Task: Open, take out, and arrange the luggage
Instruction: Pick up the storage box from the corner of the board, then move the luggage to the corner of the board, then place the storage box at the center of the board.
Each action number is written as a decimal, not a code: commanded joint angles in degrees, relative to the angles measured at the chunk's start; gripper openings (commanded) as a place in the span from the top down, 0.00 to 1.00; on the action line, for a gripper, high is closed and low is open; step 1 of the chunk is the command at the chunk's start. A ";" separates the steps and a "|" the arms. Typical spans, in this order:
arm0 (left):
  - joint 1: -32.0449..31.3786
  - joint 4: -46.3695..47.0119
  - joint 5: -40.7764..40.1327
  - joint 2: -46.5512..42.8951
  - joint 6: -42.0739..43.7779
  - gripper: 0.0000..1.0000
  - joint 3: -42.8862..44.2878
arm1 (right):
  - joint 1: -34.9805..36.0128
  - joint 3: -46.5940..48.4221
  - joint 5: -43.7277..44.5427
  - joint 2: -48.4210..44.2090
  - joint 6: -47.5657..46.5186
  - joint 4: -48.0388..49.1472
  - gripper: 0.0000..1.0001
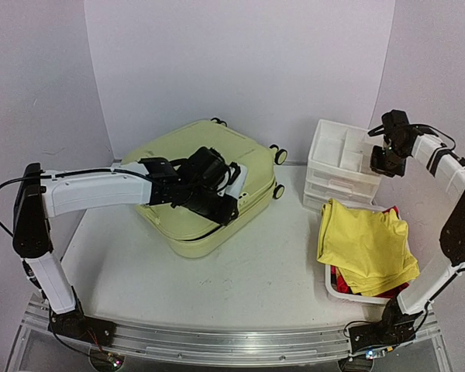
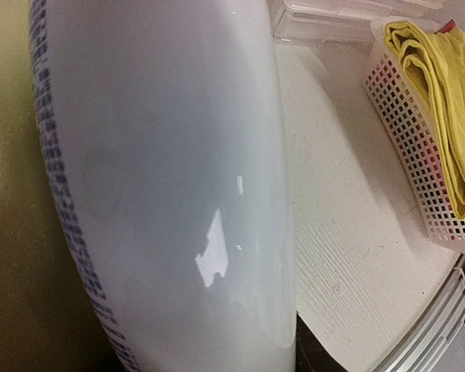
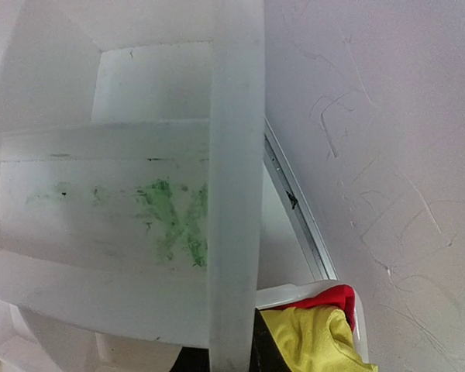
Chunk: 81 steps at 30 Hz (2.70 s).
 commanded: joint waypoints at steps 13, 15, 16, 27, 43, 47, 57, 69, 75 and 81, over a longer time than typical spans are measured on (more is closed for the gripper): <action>2.02 1.36 2.85 7.70 15.21 0.70 17.93 | -0.58 30.02 -16.50 10.70 4.86 -20.87 0.98; 2.65 1.35 4.45 9.80 15.43 0.70 20.52 | -0.58 28.75 -17.22 10.97 3.39 -20.60 0.98; 2.86 1.39 5.08 10.85 15.63 0.70 21.68 | -0.58 28.19 -18.14 11.40 2.56 -20.37 0.99; 8.76 1.28 3.02 18.40 11.14 0.71 27.80 | 1.43 24.76 -30.58 14.22 -3.95 -16.73 1.00; 15.43 1.33 -5.82 9.95 12.34 0.70 16.14 | 16.59 32.65 -24.71 23.69 2.58 -13.61 1.00; 15.46 1.43 -5.65 7.15 12.77 0.70 13.89 | 19.12 33.00 -25.68 24.58 4.79 -12.28 1.00; 15.42 1.45 -0.17 -4.02 9.44 0.70 4.61 | 20.65 28.78 -18.21 18.94 3.70 -8.79 0.34; 15.40 -0.74 0.39 -17.23 7.47 0.69 -3.91 | 22.31 2.24 -7.06 -3.20 -13.90 4.54 0.34; 15.40 -1.03 4.65 -22.94 7.26 0.68 -9.15 | 29.27 -7.00 -16.63 -6.80 -23.40 13.15 0.88; 15.40 -0.99 6.09 -27.46 7.02 0.68 -14.11 | 32.75 -7.33 -19.18 0.82 -28.32 17.59 1.00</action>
